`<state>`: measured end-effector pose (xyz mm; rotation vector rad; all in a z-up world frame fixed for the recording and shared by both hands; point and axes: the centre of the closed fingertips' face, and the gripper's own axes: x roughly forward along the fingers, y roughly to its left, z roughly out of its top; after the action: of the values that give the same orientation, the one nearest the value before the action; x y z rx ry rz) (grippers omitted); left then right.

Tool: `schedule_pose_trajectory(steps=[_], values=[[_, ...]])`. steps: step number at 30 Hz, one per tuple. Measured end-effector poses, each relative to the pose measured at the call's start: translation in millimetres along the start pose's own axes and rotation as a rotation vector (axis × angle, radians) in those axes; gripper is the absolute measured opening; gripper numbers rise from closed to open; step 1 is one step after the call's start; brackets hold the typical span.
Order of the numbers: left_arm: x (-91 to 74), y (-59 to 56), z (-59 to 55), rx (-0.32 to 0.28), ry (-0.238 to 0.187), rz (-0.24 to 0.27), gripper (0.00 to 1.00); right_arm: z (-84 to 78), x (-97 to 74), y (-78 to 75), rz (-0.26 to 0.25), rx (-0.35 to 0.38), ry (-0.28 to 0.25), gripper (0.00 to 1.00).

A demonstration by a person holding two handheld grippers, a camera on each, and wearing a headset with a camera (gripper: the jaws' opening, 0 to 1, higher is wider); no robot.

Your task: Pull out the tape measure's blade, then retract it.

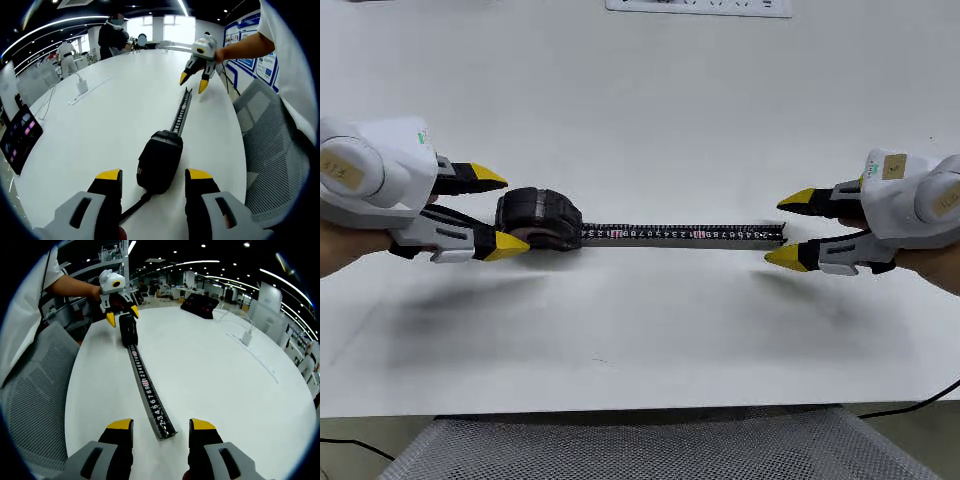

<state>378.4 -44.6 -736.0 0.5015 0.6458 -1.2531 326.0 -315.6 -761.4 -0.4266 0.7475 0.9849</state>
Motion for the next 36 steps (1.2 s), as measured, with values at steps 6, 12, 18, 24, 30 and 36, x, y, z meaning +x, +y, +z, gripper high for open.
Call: schedule_pose_trajectory(steps=[6, 12, 18, 24, 30, 36], values=[[-10.9, 2.6, 6.8, -0.028, -0.04, 0.061, 0.52, 2.1, -3.7, 5.4, -0.035, 0.029, -0.017, 0.48], [-20.7, -6.4, -2.7, -0.059, -0.038, 0.095, 0.55, 4.9, -8.9, 11.5, -0.059, 0.052, -0.03, 0.51], [-33.4, -15.2, -18.1, -0.116, -0.051, 0.135, 0.57, 4.4, -14.2, 16.9, -0.091, 0.065, -0.038, 0.55], [-46.1, -23.3, -18.8, -0.158, -0.107, 0.193, 0.58, 8.5, -18.0, 25.0, -0.114, 0.092, -0.061, 0.59], [-52.1, -32.9, -20.7, -0.181, -0.12, 0.215, 0.59, 7.7, -22.2, 32.1, -0.136, 0.11, -0.075, 0.62], [-56.1, -32.8, -18.8, -0.19, -0.145, 0.27, 0.63, 8.3, -25.7, 37.5, -0.163, 0.139, -0.099, 0.68]])
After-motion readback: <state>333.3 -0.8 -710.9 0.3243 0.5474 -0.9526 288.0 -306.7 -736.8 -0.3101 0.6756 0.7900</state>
